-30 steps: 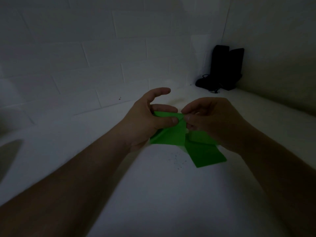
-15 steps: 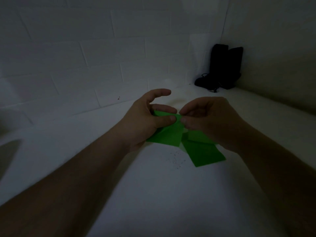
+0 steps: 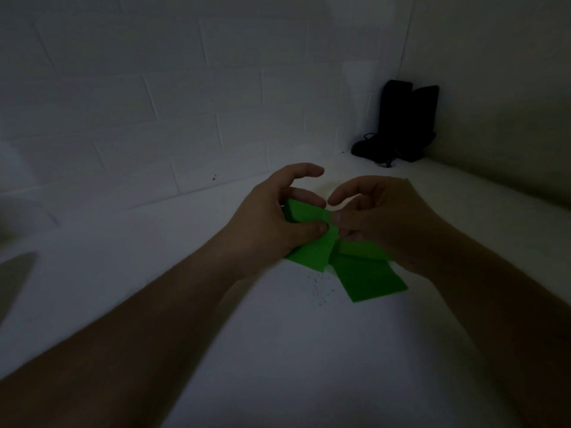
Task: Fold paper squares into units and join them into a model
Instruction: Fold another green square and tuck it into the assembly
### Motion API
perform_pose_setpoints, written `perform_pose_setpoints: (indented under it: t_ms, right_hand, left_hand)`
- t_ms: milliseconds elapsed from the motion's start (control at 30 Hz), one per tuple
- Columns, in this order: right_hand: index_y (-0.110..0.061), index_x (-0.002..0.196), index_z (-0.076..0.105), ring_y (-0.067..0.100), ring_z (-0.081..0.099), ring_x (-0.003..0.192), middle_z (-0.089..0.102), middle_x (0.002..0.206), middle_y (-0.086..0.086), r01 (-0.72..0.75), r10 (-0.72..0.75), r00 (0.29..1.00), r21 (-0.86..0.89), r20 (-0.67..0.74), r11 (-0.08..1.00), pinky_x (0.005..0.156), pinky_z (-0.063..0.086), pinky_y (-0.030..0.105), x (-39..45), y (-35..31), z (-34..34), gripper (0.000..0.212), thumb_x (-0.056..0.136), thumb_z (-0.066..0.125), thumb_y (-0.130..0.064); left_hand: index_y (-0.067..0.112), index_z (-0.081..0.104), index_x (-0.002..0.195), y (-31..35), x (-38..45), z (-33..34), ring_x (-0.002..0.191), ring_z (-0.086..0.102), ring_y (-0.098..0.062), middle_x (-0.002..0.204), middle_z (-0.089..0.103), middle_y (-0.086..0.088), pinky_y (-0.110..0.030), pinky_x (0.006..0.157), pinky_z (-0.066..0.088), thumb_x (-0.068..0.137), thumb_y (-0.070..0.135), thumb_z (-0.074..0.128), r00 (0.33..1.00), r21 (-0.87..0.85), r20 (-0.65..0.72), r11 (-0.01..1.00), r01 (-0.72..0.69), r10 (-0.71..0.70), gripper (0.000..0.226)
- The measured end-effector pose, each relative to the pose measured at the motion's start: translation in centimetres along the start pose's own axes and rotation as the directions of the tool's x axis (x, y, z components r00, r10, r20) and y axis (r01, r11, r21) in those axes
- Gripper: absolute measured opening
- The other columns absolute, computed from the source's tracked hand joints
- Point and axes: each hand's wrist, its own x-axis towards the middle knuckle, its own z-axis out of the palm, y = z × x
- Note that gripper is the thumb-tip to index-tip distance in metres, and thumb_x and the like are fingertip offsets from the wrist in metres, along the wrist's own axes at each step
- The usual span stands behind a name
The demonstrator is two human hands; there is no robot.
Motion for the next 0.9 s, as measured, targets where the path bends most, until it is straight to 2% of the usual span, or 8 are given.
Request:
perform_pose_setpoints:
  t_ms: [200,267,367,467,600,700,800,900]
  right_hand:
    - [-0.011,0.085,0.073,0.028,0.068,0.07,0.071,0.075,0.014,0.021,-0.021,0.999,0.009,0.046,1.0,0.079,0.062,0.045,0.05,0.15,0.0,0.021,0.086,0.067,0.01]
    - [-0.016,0.081,0.075,0.038,0.071,0.079,0.072,0.084,0.02,0.031,-0.032,0.999,0.015,0.04,0.999,0.08,0.063,0.047,0.06,0.19,0.1,0.027,0.087,0.067,0.009]
    - [-0.022,0.079,0.076,0.037,0.072,0.083,0.071,0.088,0.021,0.066,-0.065,0.997,-0.041,0.043,0.997,0.078,0.063,0.048,0.01,0.2,0.43,0.028,0.083,0.073,0.006]
    - [-0.024,0.084,0.075,0.032,0.071,0.081,0.073,0.086,0.014,0.107,-0.099,0.993,-0.154,0.058,0.982,0.072,0.062,0.035,0.0,0.29,0.59,0.027,0.081,0.077,0.003]
    - [-0.019,0.088,0.072,0.008,0.068,0.059,0.072,0.068,-0.002,0.084,-0.071,0.994,-0.168,0.083,0.982,0.054,0.054,0.018,-0.08,0.29,0.38,0.024,0.083,0.076,0.004]
    - [-0.018,0.089,0.071,0.013,0.07,0.063,0.073,0.07,0.001,0.073,-0.062,0.994,-0.131,0.086,0.989,0.064,0.061,0.029,0.02,0.34,0.23,0.025,0.083,0.074,0.007]
    - [-0.019,0.094,0.069,0.027,0.074,0.074,0.074,0.079,0.005,0.08,-0.07,0.993,-0.11,0.093,0.991,0.073,0.062,0.044,0.15,0.38,0.16,0.027,0.085,0.072,0.007]
    - [-0.021,0.099,0.065,0.034,0.074,0.078,0.075,0.083,0.011,0.086,-0.075,0.99,-0.08,0.123,0.993,0.072,0.062,0.045,0.13,0.38,0.29,0.03,0.086,0.072,0.005]
  left_hand:
    - [0.035,0.062,0.125,-0.13,0.1,-0.25,0.078,0.073,-0.023,0.105,0.074,-0.003,-0.032,0.062,0.06,0.086,-0.004,0.076,1.0,-0.063,-0.007,0.998,0.015,-0.015,0.056]
    - [0.034,0.063,0.124,-0.17,0.19,-0.32,0.08,0.073,-0.026,0.104,0.074,-0.006,-0.036,0.065,0.061,0.086,-0.005,0.075,0.999,-0.102,-0.009,0.994,0.034,-0.035,0.055]
    - [0.034,0.063,0.124,-0.16,0.31,-0.45,0.083,0.073,-0.031,0.104,0.073,-0.009,-0.047,0.073,0.064,0.084,-0.007,0.076,0.998,-0.149,-0.008,0.987,0.061,-0.063,0.059]
    - [0.035,0.062,0.126,-0.37,0.42,-0.62,0.086,0.072,-0.035,0.108,0.073,-0.011,-0.059,0.083,0.061,0.08,-0.009,0.079,0.993,-0.181,0.013,0.976,0.119,-0.118,0.066]
    - [0.032,0.062,0.128,-0.71,0.55,-0.66,0.098,0.073,-0.04,0.112,0.073,-0.018,-0.059,0.09,0.059,0.079,-0.008,0.08,0.98,-0.209,0.057,0.958,0.196,-0.188,0.066]
    - [0.024,0.063,0.129,-0.68,0.59,-0.54,0.099,0.072,-0.046,0.107,0.073,-0.027,-0.06,0.094,0.057,0.089,0.002,0.074,0.974,-0.27,0.05,0.936,0.226,-0.221,0.047]
    - [0.022,0.065,0.126,-0.75,0.7,-0.61,0.1,0.071,-0.049,0.106,0.07,-0.035,-0.062,0.094,0.056,0.088,0.001,0.074,0.977,-0.285,-0.002,0.936,0.205,-0.214,0.045]
    - [0.019,0.068,0.121,-0.81,0.75,-0.6,0.097,0.072,-0.047,0.101,0.072,-0.032,-0.058,0.093,0.058,0.087,-0.001,0.074,0.977,-0.285,-0.012,0.937,0.2,-0.212,0.04]
